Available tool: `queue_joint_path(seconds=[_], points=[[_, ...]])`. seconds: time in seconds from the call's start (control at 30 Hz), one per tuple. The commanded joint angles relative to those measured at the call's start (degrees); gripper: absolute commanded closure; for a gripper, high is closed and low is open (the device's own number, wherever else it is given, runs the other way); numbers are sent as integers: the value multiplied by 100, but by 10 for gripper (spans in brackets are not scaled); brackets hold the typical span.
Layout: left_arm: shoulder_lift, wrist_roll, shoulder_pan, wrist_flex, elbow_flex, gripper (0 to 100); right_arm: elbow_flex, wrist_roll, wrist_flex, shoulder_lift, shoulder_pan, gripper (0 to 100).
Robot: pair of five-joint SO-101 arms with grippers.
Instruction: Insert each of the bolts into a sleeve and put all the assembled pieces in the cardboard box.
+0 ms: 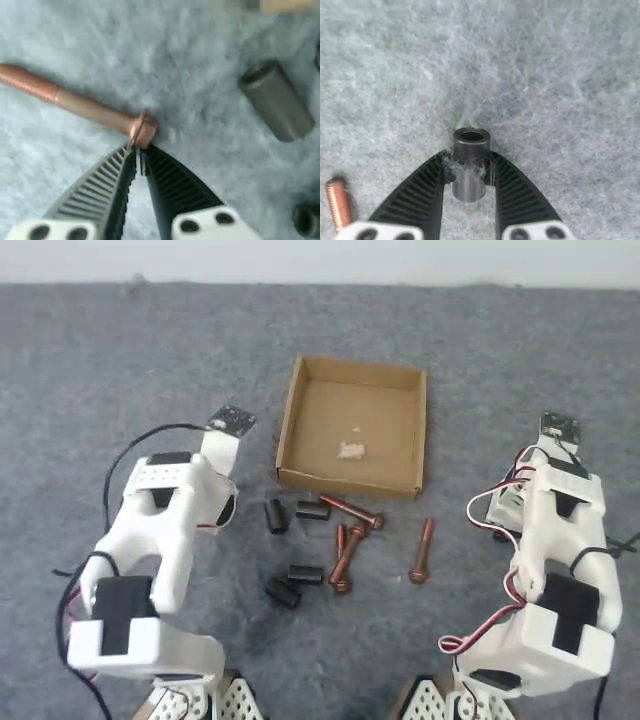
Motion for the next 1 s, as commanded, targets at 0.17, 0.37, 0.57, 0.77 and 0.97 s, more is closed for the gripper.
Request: queue_joint_path(seconds=[0.17,0.37,0.57,0.77,0.97], points=[[53,-26,923,-97,-1130,989,-290,79,-22,-22,40,992],[62,-18,1407,-563,-1235,988,-290,79,-22,-22,48,992],[-167,-360,1143,141,-1490,979,-290,167,-92,-13,22,992],[-246,-2743,440,1547,-2211,850,-290,185,-75,-13,22,992],[-229,-3903,-53,1196,-2290,834,-290,193,-75,-13,22,992]])
